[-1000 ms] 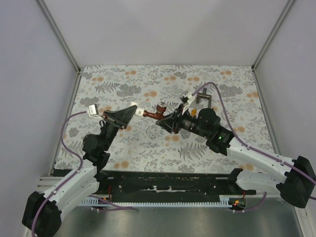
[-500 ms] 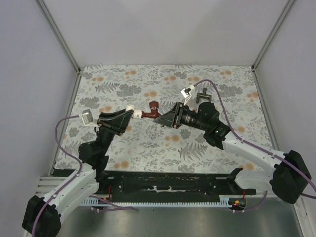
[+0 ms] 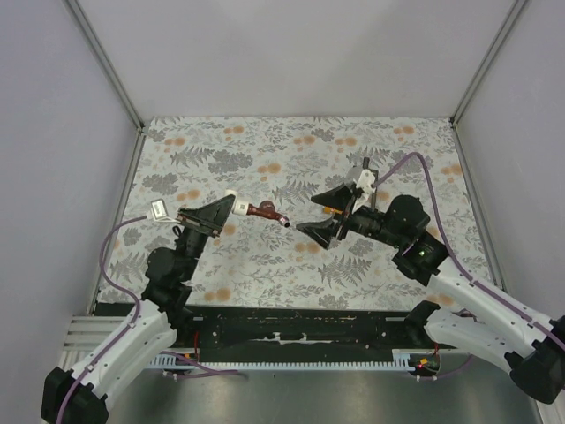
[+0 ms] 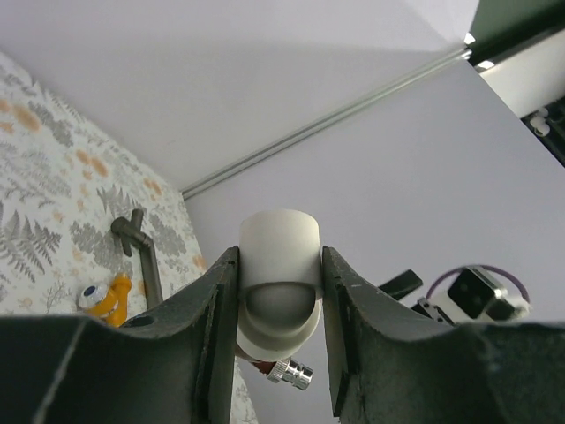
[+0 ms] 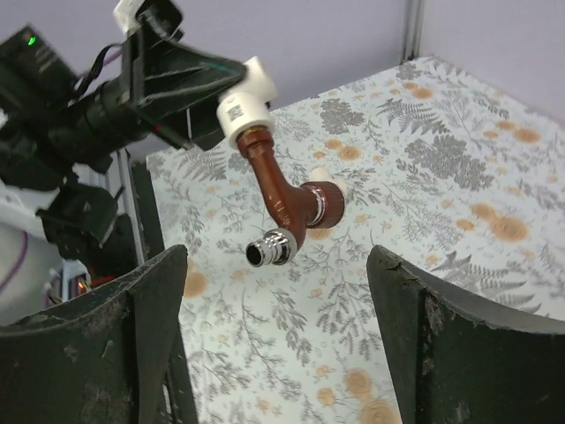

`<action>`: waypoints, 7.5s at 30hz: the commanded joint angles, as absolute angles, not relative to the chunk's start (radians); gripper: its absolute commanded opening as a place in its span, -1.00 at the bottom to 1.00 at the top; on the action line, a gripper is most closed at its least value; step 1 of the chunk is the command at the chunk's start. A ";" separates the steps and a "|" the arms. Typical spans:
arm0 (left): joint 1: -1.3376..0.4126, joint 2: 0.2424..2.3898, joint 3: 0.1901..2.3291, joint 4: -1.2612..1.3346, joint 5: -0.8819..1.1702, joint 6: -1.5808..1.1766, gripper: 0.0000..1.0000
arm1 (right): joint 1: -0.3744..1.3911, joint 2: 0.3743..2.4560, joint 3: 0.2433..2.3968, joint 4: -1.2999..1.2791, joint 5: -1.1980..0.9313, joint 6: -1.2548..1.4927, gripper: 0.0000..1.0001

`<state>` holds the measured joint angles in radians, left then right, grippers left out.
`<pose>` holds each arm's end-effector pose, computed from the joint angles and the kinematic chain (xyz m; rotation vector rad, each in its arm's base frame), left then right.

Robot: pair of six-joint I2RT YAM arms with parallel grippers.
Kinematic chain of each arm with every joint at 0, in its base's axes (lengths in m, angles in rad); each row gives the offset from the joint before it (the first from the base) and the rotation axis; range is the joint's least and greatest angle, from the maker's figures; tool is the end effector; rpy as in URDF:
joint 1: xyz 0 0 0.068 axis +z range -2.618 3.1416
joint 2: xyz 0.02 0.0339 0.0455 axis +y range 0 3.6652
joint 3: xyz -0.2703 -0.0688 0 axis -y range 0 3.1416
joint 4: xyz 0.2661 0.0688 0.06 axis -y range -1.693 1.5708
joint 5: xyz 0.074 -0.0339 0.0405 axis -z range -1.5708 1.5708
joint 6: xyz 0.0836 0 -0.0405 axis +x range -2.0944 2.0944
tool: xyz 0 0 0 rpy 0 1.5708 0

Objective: Install the water faucets

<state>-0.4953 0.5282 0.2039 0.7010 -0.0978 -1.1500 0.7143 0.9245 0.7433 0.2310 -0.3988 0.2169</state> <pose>0.1834 -0.0898 0.2796 -0.5111 1.2114 -1.3703 0.1908 0.2084 0.3479 -0.7159 1.4522 1.0333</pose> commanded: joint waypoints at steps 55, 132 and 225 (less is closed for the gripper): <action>-0.499 0.506 0.400 0.762 0.445 -0.581 -0.13 | 0.695 1.373 0.753 0.918 -0.600 1.059 -1.00; -0.500 0.529 0.307 0.638 -0.043 -1.008 -0.96 | 0.881 1.327 0.782 0.564 -0.198 0.912 -0.81; -0.499 0.287 0.318 0.638 0.183 -0.695 -0.96 | 0.743 1.417 0.787 0.869 -0.537 1.086 -1.00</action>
<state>-0.4816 0.3233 0.3096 0.4324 0.0139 -0.7464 0.8116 1.3308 0.8112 0.6319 -0.5682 0.7185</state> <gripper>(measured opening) 0.534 0.158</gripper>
